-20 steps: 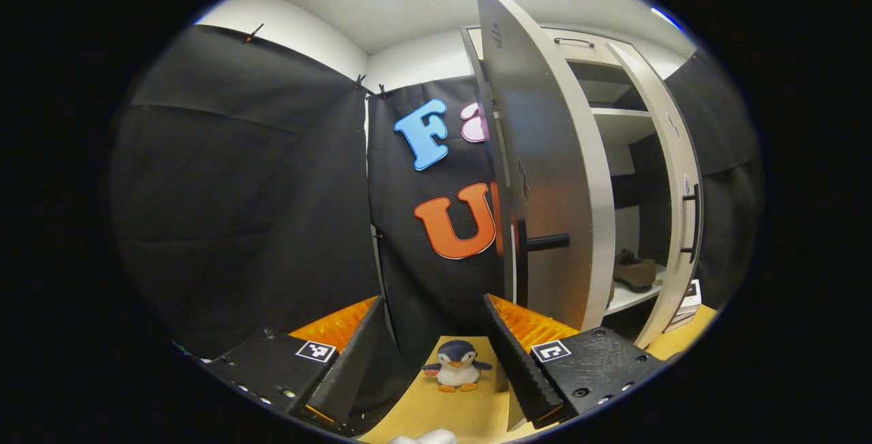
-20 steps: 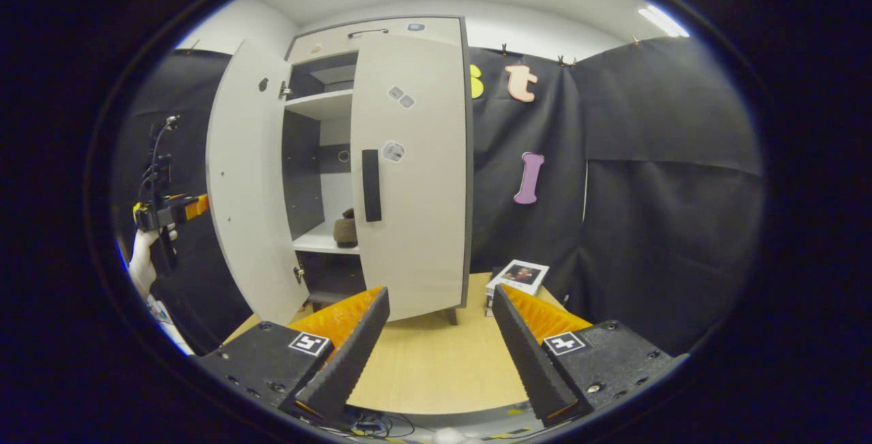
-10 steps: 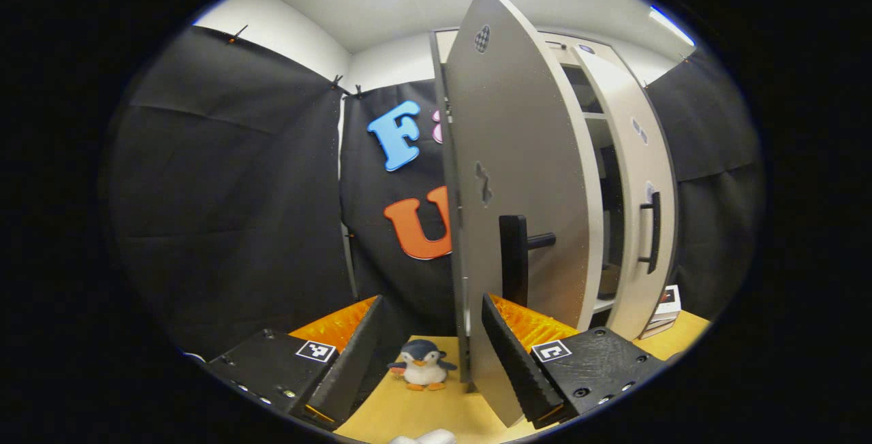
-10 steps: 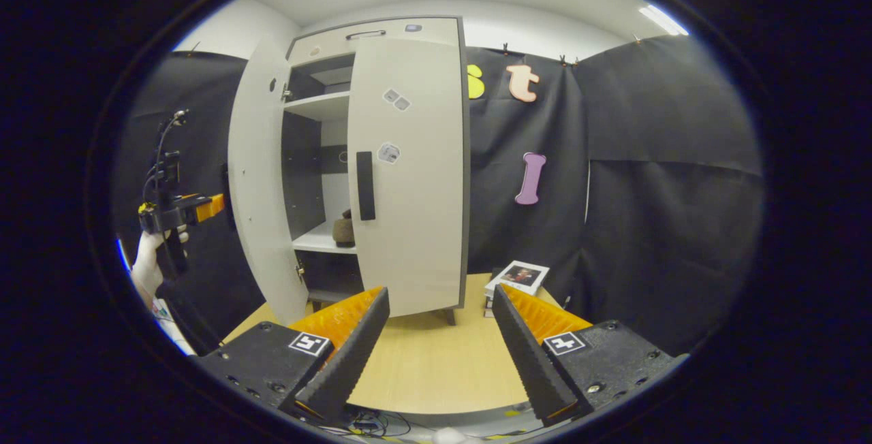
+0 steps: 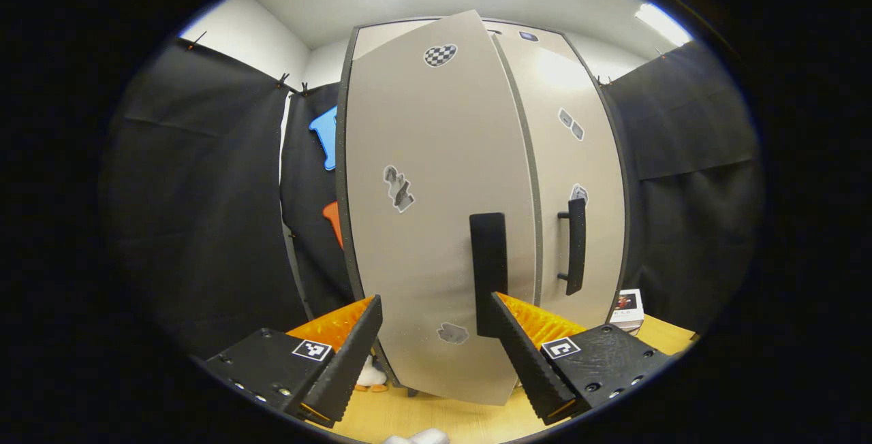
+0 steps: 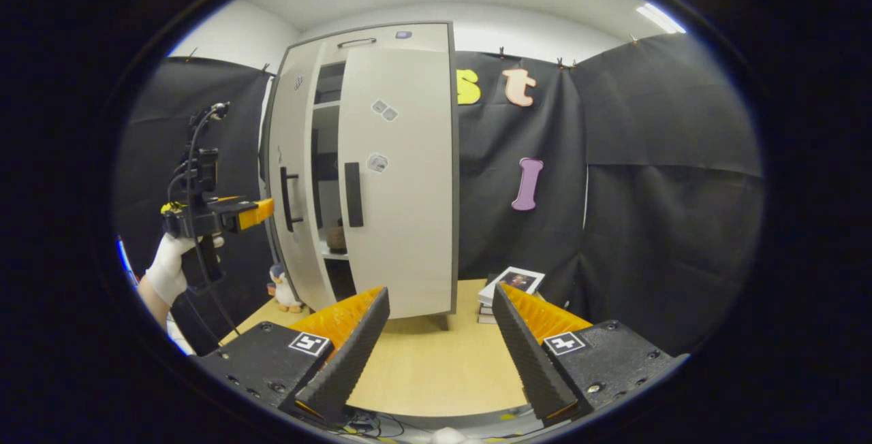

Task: Grab one shoe with the right hand and put it into the shoe cabinet, grab the other shoe with the left hand and put it into the shoe cabinet; then close the right door with the right hand and the left door with the left hand.

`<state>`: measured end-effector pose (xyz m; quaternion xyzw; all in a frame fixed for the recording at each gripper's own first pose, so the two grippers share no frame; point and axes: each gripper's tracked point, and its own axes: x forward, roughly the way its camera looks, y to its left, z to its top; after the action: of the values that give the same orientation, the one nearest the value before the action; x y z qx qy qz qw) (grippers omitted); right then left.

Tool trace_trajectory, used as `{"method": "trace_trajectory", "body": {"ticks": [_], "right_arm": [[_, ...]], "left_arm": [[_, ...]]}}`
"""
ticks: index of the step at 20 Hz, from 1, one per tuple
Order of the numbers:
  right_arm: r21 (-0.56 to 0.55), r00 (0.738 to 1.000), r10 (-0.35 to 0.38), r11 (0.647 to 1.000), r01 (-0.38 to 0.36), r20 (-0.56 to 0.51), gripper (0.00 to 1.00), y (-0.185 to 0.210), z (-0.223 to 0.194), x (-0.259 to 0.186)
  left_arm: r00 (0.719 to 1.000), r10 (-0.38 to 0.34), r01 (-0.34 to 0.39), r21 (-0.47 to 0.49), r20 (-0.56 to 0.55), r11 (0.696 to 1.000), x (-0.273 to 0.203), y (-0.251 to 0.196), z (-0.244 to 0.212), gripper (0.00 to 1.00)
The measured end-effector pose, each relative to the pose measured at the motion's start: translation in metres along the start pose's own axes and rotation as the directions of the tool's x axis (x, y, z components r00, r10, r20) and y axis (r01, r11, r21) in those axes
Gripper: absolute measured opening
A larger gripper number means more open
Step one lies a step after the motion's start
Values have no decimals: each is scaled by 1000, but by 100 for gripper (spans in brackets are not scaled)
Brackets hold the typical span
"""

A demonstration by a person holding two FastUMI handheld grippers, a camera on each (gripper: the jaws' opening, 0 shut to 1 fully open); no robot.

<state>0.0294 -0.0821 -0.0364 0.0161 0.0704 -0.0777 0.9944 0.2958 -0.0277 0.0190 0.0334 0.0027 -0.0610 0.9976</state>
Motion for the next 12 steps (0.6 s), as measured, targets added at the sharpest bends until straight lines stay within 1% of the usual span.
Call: {"method": "trace_trajectory", "body": {"ticks": [5, 10, 12], "right_arm": [[1, 1000, 9, 1000, -9, 12, 99, 2, 4, 0], [-1, 999, 21, 1000, -21, 34, 99, 3, 12, 1], [-3, 999, 27, 1000, -27, 40, 99, 7, 15, 6]], "left_arm": [[999, 30, -31, -13, -26, 999, -15, 6, -5, 96], [998, 56, -58, -50, -27, 997, -65, 16, 1, 96], [998, 66, -66, -45, -20, 997, -81, 22, 5, 96]]}}
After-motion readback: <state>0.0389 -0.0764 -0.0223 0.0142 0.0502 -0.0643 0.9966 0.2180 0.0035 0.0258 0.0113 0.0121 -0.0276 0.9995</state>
